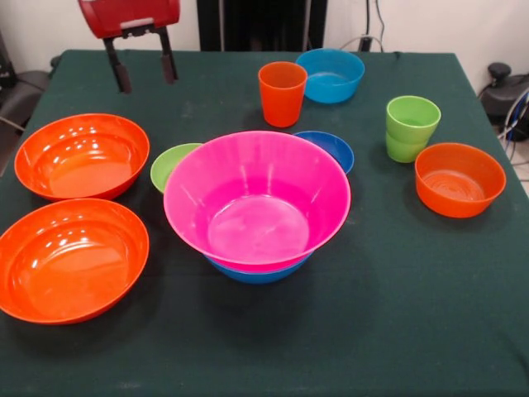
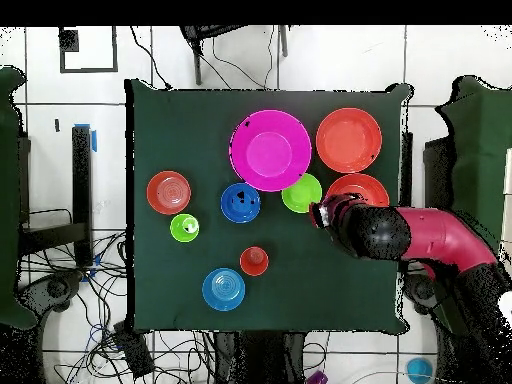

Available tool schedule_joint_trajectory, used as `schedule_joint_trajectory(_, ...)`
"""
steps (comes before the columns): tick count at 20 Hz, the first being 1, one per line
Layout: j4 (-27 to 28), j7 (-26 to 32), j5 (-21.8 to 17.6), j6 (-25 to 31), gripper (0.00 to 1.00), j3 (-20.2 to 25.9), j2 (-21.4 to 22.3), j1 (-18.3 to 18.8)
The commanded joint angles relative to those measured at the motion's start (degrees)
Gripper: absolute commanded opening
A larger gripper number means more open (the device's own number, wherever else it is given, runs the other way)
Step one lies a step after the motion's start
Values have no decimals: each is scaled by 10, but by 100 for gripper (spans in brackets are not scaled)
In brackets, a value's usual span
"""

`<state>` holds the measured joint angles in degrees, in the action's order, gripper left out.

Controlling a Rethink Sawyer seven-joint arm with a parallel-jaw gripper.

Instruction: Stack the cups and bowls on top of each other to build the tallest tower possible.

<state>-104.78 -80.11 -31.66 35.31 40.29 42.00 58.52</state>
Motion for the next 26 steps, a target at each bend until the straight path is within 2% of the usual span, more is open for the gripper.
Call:
schedule_joint_trajectory(1,-64,-54,-65,-27,100,-84,-28,-28)
schedule_joint_trajectory(12,-47,-43,-127,-54,100,-132,-42,-51)
schedule_joint_trajectory(17,-47,-36,-134,-65,100,-135,-45,-49)
schedule_joint_trajectory(21,-48,-39,-118,-78,100,-132,-52,-43)
schedule_joint_trajectory(23,-46,-20,-111,-75,100,-118,-50,-41)
schedule_joint_trajectory(26,-42,-9,-91,-71,100,-95,-31,-39)
